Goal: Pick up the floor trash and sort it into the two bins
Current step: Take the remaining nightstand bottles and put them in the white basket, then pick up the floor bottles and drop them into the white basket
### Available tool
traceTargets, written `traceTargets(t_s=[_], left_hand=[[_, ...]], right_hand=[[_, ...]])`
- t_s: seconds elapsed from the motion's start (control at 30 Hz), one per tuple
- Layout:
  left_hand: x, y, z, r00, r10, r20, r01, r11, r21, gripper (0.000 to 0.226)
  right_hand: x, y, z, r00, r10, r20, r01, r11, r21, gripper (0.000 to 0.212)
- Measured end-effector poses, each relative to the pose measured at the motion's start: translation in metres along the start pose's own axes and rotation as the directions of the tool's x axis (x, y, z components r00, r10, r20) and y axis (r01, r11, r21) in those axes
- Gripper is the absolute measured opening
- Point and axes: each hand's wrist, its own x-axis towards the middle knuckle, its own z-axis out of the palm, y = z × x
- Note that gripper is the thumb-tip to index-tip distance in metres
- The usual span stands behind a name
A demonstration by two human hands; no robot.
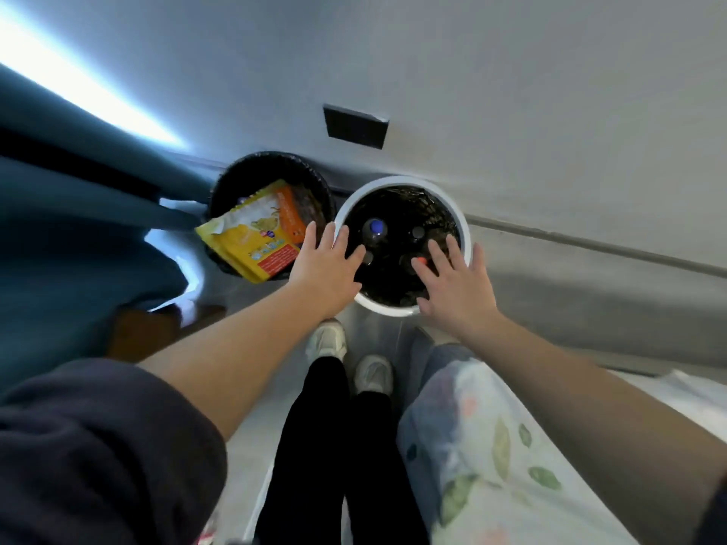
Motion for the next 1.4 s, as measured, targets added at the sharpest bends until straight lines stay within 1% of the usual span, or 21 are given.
traceTargets(t_s=[0.1, 0.23, 0.4, 0.47, 0.53, 0.6, 0.67, 0.8, 0.83, 0.9, 0.97, 1.07, 1.13, 1.17, 1.33, 1.4], left_hand=[[-0.090, -0.009, -0.038, 0.996, -0.083, -0.034, 0.077, 0.987, -0.140, 0.062], [-0.211, -0.006, -0.072, 0.967, -0.214, -0.136, 0.162, 0.934, -0.317, 0.063], [-0.334, 0.019, -0.089, 0.926, -0.334, -0.176, 0.264, 0.907, -0.329, 0.065], [-0.373, 0.028, -0.087, 0.892, -0.403, -0.205, 0.317, 0.880, -0.353, 0.066], [-0.408, 0.038, -0.082, 0.856, -0.479, -0.195, 0.376, 0.835, -0.401, 0.066], [-0.439, 0.050, -0.071, 0.802, -0.576, -0.157, 0.443, 0.750, -0.491, 0.066], [-0.466, 0.058, -0.052, 0.732, -0.676, -0.083, 0.500, 0.616, -0.609, 0.065], [-0.521, 0.072, -0.002, 0.529, -0.846, 0.065, 0.572, 0.299, -0.764, 0.065], [-0.533, 0.076, 0.010, 0.479, -0.871, 0.108, 0.574, 0.218, -0.790, 0.065], [-0.557, 0.084, 0.032, 0.393, -0.903, 0.176, 0.569, 0.089, -0.817, 0.063], [-0.578, 0.092, 0.055, 0.314, -0.919, 0.239, 0.562, -0.023, -0.827, 0.062], [-0.612, 0.107, 0.088, 0.201, -0.922, 0.329, 0.554, -0.170, -0.815, 0.061], [-0.636, 0.120, 0.112, 0.164, -0.909, 0.383, 0.544, -0.240, -0.804, 0.062], [-0.649, 0.128, 0.125, 0.157, -0.901, 0.404, 0.540, -0.264, -0.799, 0.062], [-0.713, 0.175, 0.202, 0.145, -0.847, 0.512, 0.546, -0.363, -0.755, 0.064], [-0.736, 0.195, 0.234, 0.142, -0.828, 0.543, 0.572, -0.379, -0.727, 0.064]], right_hand=[[-0.067, -0.005, -0.052, 0.999, 0.011, -0.045, -0.010, 0.999, 0.039, 0.064], [-0.161, -0.020, -0.112, 0.988, 0.032, -0.150, -0.009, 0.988, 0.155, 0.063], [-0.260, -0.056, -0.157, 0.957, -0.006, -0.290, 0.094, 0.952, 0.290, 0.067], [-0.286, -0.071, -0.169, 0.940, -0.039, -0.340, 0.151, 0.939, 0.309, 0.068], [-0.306, -0.087, -0.179, 0.929, -0.091, -0.358, 0.211, 0.927, 0.311, 0.068], [-0.319, -0.102, -0.187, 0.920, -0.156, -0.360, 0.278, 0.908, 0.315, 0.068], [-0.329, -0.120, -0.195, 0.899, -0.235, -0.369, 0.353, 0.888, 0.294, 0.069], [-0.342, -0.166, -0.208, 0.826, -0.402, -0.395, 0.506, 0.838, 0.205, 0.070], [-0.345, -0.180, -0.210, 0.805, -0.446, -0.391, 0.538, 0.826, 0.167, 0.070], [-0.353, -0.208, -0.212, 0.766, -0.527, -0.368, 0.590, 0.804, 0.076, 0.069], [-0.362, -0.237, -0.211, 0.720, -0.608, -0.334, 0.639, 0.769, -0.021, 0.069], [-0.381, -0.283, -0.203, 0.639, -0.717, -0.278, 0.714, 0.688, -0.134, 0.068], [-0.397, -0.317, -0.192, 0.603, -0.763, -0.233, 0.743, 0.643, -0.185, 0.068], [-0.406, -0.335, -0.185, 0.588, -0.781, -0.212, 0.753, 0.624, -0.207, 0.068], [-0.461, -0.424, -0.133, 0.527, -0.844, -0.103, 0.799, 0.533, -0.280, 0.067], [-0.484, -0.456, -0.108, 0.499, -0.865, -0.055, 0.817, 0.491, -0.303, 0.067]])
